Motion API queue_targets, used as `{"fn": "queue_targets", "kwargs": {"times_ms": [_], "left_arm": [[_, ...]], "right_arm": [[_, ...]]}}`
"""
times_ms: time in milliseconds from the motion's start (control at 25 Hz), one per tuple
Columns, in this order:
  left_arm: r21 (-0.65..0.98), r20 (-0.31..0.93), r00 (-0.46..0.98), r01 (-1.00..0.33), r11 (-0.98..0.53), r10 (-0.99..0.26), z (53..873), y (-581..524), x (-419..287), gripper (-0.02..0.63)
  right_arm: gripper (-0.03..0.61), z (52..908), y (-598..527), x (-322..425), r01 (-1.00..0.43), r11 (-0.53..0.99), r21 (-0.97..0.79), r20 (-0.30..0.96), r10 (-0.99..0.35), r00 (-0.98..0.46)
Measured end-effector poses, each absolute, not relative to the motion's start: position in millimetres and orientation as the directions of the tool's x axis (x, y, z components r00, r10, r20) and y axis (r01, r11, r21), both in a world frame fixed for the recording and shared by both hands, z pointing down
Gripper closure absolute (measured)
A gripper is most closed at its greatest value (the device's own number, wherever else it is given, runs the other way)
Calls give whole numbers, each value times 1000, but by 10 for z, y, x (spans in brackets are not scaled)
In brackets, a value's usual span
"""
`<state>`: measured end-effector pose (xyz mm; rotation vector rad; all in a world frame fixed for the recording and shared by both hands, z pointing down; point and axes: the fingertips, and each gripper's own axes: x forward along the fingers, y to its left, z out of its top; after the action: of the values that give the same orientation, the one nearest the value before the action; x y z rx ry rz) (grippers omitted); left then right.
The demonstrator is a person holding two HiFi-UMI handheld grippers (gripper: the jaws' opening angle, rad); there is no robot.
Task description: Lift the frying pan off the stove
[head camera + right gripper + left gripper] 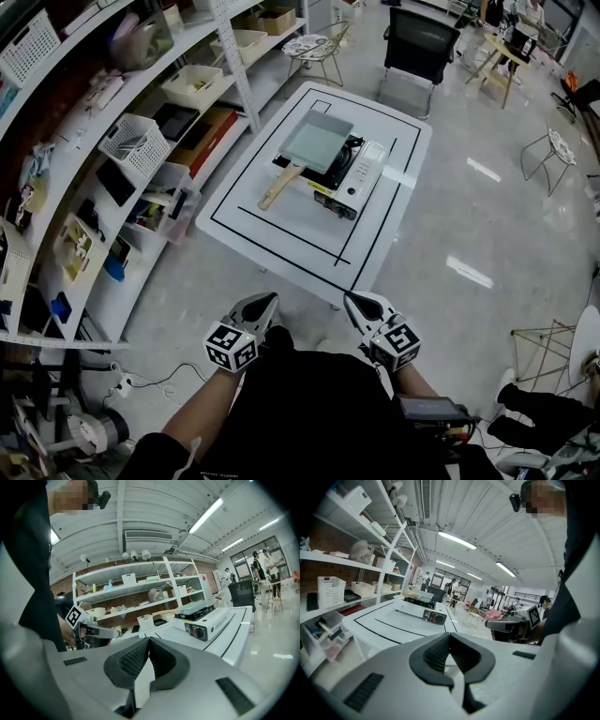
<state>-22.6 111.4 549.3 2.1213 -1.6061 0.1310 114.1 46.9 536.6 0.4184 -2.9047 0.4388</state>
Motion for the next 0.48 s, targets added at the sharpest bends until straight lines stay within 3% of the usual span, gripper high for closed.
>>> {"fn": "queue_targets", "kwargs": {"times_ms": [480], "left_arm": [[306,348,276,-937,-170,-896,5491,1190,-263,604]], "right_arm": [[554,5416,487,1205,-309,916,-256,228,-253,-940]]}}
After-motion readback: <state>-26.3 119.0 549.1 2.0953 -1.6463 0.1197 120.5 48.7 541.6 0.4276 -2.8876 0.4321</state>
